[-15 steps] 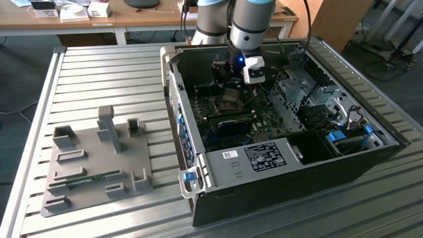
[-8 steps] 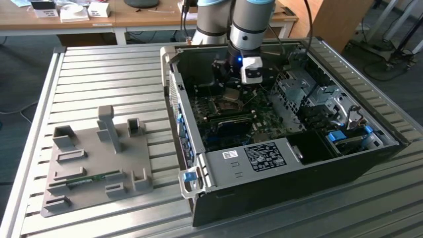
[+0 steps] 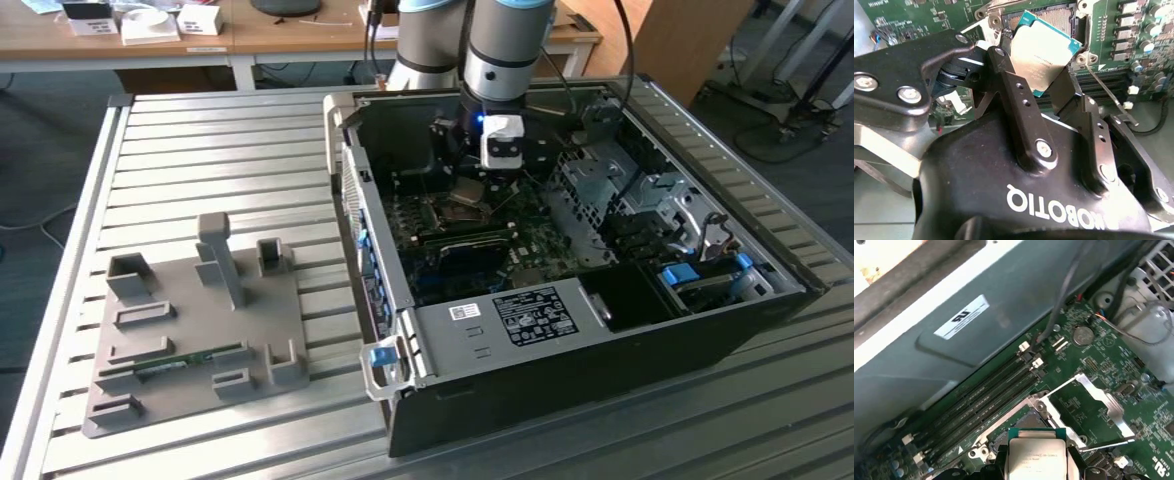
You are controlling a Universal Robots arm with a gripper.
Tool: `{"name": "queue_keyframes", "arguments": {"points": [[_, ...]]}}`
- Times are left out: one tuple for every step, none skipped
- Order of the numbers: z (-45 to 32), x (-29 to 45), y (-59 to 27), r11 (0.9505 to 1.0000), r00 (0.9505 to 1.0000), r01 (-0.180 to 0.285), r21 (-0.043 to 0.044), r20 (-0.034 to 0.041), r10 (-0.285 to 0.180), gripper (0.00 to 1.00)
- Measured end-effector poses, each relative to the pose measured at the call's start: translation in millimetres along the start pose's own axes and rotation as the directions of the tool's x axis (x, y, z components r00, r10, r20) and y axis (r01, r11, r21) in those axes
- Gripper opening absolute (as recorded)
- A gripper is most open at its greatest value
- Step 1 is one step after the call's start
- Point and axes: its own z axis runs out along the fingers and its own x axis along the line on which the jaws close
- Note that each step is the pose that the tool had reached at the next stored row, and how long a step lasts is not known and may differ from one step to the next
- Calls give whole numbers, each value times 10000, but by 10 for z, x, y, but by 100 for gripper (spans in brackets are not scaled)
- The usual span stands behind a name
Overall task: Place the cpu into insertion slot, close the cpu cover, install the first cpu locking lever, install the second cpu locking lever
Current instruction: 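Place the cpu into insertion slot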
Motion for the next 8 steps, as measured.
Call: {"name": "queue_keyframes", "arguments": {"points": [[0, 0, 0, 9998, 9998, -193, -2, 17, 193, 54], [1, 0, 0, 9995, 9995, -323, -3, 28, 323, 54], [1, 0, 0, 9990, 9990, -451, -5, 40, 451, 54], [2, 0, 0, 9983, 9983, -581, -6, 51, 581, 54], [2, 0, 0, 9975, 9975, -707, -7, 62, 707, 54], [2, 0, 0, 9965, 9964, -840, -9, 74, 840, 54], [3, 0, 0, 9953, 9953, -964, -11, 84, 964, 54], [3, 0, 0, 9941, 9941, -1084, -13, 95, 1084, 54]]}}
